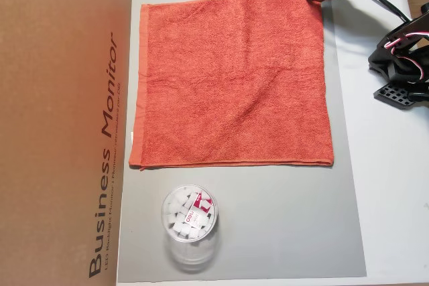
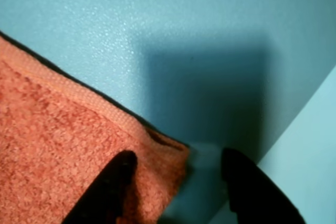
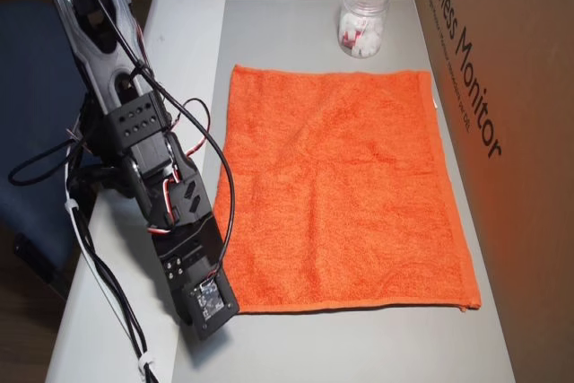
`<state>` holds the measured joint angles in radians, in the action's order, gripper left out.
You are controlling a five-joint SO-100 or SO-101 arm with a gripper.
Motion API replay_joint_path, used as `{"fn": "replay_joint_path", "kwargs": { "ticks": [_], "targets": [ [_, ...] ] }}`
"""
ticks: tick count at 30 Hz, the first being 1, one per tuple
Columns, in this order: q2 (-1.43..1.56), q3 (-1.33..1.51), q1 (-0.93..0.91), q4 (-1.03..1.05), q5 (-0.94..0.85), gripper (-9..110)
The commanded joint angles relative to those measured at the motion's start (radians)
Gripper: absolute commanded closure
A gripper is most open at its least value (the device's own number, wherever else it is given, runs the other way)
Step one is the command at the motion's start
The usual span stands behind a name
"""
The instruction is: Fold the blanket.
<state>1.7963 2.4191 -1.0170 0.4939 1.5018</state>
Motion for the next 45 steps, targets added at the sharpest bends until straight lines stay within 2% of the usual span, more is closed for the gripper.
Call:
{"fn": "replay_joint_path", "kwargs": {
  "ticks": [1, 24, 32, 45],
  "targets": [
    [-0.002, 0.003, -0.006, -0.002, -0.005, 85],
    [-0.003, 0.04, 0.08, -0.003, -0.02, 85],
    [-0.003, 0.041, 0.08, -0.003, -0.02, 99],
    [0.015, 0.038, 0.077, -0.003, -0.021, 102]
  ]
}}
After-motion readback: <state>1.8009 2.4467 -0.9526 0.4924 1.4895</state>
